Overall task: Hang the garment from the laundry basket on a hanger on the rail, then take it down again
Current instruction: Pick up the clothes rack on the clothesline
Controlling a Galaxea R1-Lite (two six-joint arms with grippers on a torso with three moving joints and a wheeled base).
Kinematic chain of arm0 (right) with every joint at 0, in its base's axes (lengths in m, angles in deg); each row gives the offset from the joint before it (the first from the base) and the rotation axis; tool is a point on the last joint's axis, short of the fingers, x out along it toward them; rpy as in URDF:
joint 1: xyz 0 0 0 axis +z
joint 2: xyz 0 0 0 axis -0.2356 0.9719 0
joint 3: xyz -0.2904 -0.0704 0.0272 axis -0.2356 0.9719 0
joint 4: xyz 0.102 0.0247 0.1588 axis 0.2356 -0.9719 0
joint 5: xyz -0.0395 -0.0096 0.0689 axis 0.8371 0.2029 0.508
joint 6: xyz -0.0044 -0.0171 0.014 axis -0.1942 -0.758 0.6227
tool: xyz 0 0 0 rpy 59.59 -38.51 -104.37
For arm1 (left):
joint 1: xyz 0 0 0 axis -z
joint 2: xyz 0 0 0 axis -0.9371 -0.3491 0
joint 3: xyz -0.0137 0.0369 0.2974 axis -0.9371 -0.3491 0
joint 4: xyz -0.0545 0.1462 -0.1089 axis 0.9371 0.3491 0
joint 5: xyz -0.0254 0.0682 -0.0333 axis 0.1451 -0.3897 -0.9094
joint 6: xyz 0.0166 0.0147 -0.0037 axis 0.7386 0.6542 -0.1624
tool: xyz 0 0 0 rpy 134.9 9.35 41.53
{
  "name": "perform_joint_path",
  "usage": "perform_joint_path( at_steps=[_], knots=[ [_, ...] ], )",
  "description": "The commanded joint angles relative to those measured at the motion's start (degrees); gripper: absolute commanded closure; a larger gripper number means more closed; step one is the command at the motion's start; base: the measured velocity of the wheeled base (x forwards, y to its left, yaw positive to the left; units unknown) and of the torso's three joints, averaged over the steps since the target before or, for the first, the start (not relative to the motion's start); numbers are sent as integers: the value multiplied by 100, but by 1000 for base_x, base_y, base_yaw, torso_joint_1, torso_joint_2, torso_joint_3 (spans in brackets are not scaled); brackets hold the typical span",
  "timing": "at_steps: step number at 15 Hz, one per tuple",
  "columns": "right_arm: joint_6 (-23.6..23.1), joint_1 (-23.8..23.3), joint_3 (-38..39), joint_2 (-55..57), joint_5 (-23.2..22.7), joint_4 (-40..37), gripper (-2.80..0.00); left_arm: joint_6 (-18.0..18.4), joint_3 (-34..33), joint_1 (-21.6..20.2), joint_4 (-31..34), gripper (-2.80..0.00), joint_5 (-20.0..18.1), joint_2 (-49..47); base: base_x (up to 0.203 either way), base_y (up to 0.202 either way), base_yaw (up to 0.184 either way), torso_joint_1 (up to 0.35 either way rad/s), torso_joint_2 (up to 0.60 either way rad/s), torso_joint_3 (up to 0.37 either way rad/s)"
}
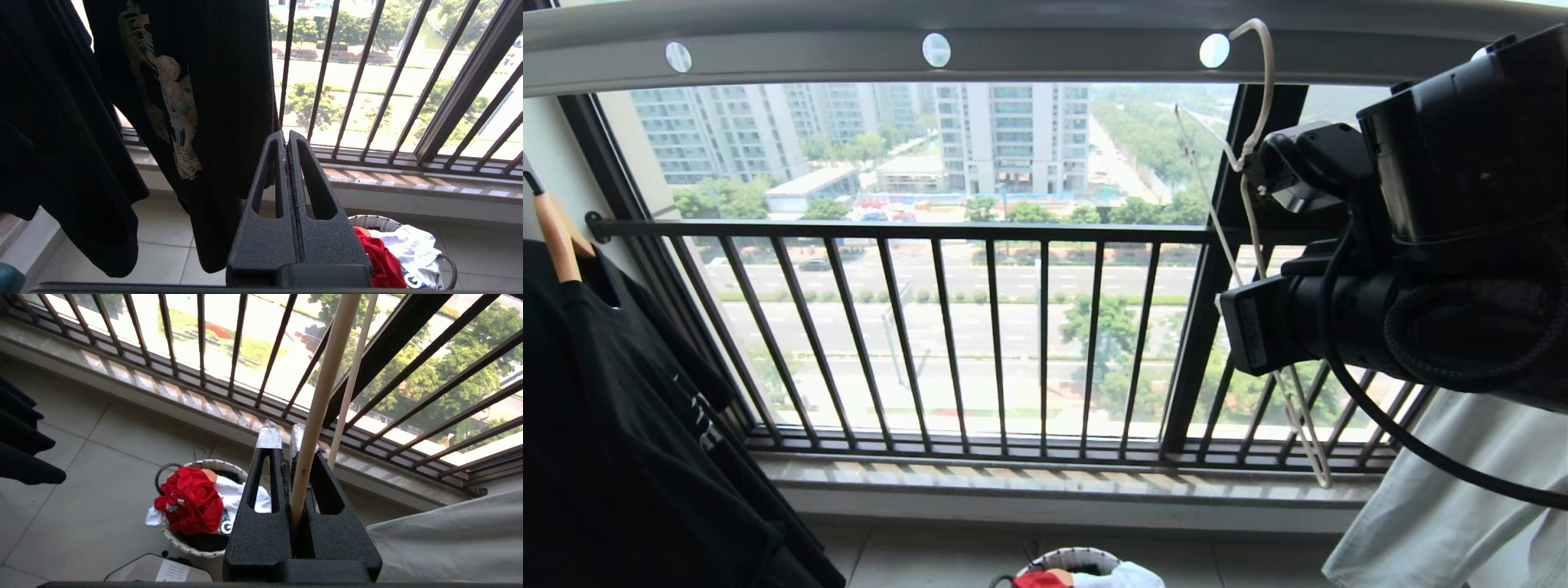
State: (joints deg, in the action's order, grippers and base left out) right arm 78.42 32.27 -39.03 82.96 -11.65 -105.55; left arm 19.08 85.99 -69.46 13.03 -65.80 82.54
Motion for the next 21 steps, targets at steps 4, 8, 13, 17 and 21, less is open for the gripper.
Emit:
perform_joint_path(
  at_steps=[4, 8, 13, 17, 21],
  knots=[
    [4, 265, 387, -576, 10, -13, 0, -6, -9, -2, 0, 0, 2, -5, 0, 0, 0, 0, 0, 0],
    [-11, 270, 961, -1423, -439, -23, 0, -6, -9, -2, 0, 0, 2, -7, 0, 0, 0, 0, 0, 0],
    [-64, 259, 1967, -2584, -1429, -40, 0, -6, -9, -2, 0, 0, 2, -7, 0, 0, 0, 0, 0, 0],
    [-54, 143, 2604, -3130, -2363, -69, 0, -6, -1, -2, 0, 0, 2, -7, 0, 0, 0, 0, 0, 0],
    [7, -237, 3142, -3076, -3213, 241, 0, -6, -6, -2, 0, 0, 2, -3, 0, 0, 0, 0, 0, 0]
  ],
)
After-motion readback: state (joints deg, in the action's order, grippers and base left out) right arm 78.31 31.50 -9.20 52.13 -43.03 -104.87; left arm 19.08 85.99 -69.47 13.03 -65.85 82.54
